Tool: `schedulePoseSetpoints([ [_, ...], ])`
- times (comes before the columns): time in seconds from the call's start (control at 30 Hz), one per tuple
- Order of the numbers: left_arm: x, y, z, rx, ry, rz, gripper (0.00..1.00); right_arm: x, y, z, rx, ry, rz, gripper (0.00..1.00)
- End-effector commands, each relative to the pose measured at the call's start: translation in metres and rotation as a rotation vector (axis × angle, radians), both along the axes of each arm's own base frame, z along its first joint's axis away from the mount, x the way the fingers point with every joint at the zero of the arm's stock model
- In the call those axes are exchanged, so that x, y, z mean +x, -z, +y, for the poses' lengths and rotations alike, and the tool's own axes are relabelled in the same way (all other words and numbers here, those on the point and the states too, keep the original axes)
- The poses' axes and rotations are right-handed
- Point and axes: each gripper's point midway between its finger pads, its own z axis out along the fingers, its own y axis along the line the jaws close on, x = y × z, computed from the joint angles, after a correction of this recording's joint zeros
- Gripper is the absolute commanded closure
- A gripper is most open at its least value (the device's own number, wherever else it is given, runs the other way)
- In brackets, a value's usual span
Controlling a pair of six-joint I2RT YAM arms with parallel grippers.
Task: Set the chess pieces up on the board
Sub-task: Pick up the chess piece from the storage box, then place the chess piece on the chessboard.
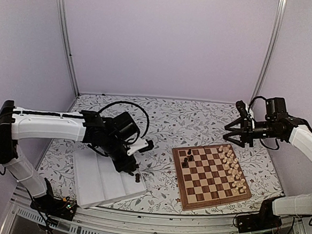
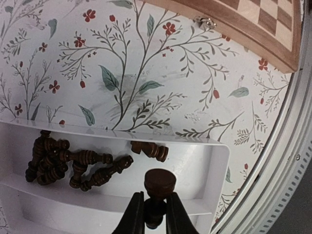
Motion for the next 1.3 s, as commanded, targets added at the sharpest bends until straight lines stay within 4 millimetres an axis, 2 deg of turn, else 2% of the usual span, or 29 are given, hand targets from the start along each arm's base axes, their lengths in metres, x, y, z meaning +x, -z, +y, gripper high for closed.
schedulePoseSetpoints([
  [0.0, -0.001, -0.013, 0.001, -0.069, -0.034, 0.024, 0.88, -0.009, -0.005, 0.027, -0.017, -0.104, 0.018, 0.44],
  [0.17, -0.003, -0.056, -0.029, -0.297, 0.014, 0.084, 0.87, -0.026, 0.001, 0.064, -0.098, -0.227, 0.002, 0.44],
  [0.3, -0.004, -0.089, -0.047, -0.423, 0.063, 0.134, 0.87, -0.038, 0.010, 0.093, -0.236, -0.340, -0.125, 0.44],
  [0.5, -0.003, -0.115, -0.071, -0.531, 0.099, 0.268, 0.86, -0.047, 0.010, 0.139, -0.382, -0.420, -0.298, 0.43],
  [0.7, -0.007, -0.125, -0.091, -0.587, 0.119, 0.389, 0.86, -0.064, -0.005, 0.181, -0.445, -0.444, -0.445, 0.41],
  [0.77, -0.007, -0.126, -0.093, -0.595, 0.122, 0.403, 0.86, -0.066, 0.001, 0.189, -0.484, -0.452, -0.466, 0.41],
  [1.07, -0.011, -0.118, -0.098, -0.596, 0.122, 0.467, 0.86, -0.069, 0.028, 0.209, -0.624, -0.467, -0.568, 0.42],
  [1.27, -0.012, -0.113, -0.099, -0.591, 0.116, 0.495, 0.86, -0.076, 0.033, 0.219, -0.655, -0.484, -0.616, 0.45],
])
